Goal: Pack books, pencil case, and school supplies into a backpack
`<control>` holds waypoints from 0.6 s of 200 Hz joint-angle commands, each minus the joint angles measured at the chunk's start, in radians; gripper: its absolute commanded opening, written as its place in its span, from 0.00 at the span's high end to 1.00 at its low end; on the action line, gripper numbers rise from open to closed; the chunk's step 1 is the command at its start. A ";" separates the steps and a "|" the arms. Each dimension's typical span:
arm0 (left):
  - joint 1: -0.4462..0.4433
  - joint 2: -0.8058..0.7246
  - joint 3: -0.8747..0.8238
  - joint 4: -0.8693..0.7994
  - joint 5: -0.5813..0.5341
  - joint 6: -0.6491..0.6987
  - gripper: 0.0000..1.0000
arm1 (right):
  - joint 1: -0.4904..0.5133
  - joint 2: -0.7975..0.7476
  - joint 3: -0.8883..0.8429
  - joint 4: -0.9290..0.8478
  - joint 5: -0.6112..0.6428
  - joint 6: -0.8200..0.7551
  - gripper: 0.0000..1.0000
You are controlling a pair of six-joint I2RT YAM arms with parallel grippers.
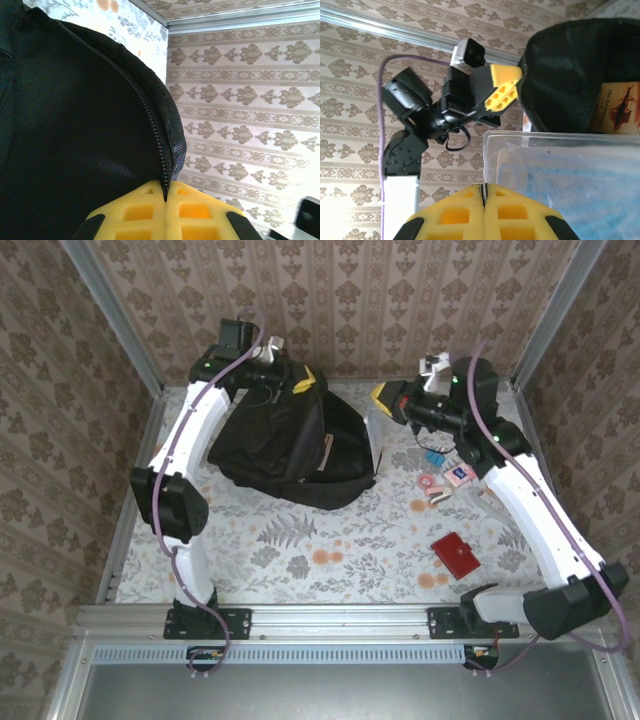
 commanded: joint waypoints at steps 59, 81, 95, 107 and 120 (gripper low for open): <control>-0.015 -0.101 -0.011 0.188 0.106 -0.117 1.00 | 0.080 0.172 0.100 0.255 0.062 0.117 1.00; -0.015 -0.099 -0.013 0.191 0.107 -0.119 1.00 | 0.086 0.206 0.131 0.274 0.054 0.140 1.00; -0.014 -0.097 -0.020 0.193 0.110 -0.117 1.00 | 0.095 0.221 0.156 0.273 0.053 0.139 1.00; -0.014 -0.097 -0.029 0.199 0.113 -0.120 1.00 | 0.100 0.225 0.164 0.273 0.061 0.135 1.00; -0.013 -0.098 -0.038 0.208 0.114 -0.124 1.00 | 0.100 0.229 0.161 0.277 0.068 0.129 1.00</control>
